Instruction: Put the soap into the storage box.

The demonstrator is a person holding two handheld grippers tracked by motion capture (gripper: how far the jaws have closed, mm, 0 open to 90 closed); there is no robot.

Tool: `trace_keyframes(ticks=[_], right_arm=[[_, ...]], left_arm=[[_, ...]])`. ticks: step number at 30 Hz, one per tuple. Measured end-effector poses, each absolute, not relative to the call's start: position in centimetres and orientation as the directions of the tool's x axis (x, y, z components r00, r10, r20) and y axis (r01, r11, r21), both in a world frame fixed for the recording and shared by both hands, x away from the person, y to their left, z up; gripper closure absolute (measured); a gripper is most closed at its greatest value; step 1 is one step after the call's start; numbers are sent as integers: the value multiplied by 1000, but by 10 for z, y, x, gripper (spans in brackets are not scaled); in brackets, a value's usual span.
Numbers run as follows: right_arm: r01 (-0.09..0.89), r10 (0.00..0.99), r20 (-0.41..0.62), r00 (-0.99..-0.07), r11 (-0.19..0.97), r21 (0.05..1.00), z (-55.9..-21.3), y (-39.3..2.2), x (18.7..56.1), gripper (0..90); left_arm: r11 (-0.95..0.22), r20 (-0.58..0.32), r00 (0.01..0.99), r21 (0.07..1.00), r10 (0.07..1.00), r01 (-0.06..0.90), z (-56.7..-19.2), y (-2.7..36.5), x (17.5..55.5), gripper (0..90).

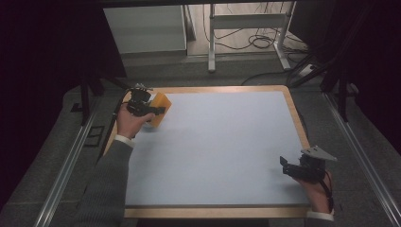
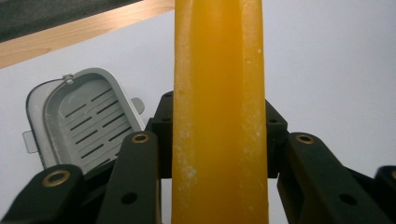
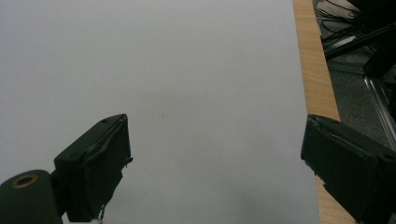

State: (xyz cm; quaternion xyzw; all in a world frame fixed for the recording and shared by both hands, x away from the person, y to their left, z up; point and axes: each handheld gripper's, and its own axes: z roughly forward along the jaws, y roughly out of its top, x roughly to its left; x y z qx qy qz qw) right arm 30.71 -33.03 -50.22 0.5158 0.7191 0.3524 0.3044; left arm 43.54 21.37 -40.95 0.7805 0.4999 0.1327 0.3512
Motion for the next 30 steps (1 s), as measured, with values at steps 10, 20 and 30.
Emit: trace_keyframes(ticks=[10,20,30], right_arm=[[528,956,-73,-283,219,821,-502,-330,307,83],[530,957,-72,-282,218,820,-503,-331,307,83],[530,957,-70,-282,216,820,-503,-332,307,83]], left_arm=[[-209,-146,402,670,904,712,-413,228,450,613],[-175,-164,367,658,916,732,-418,237,460,613],[-125,-193,320,647,928,753,-422,244,472,613]])
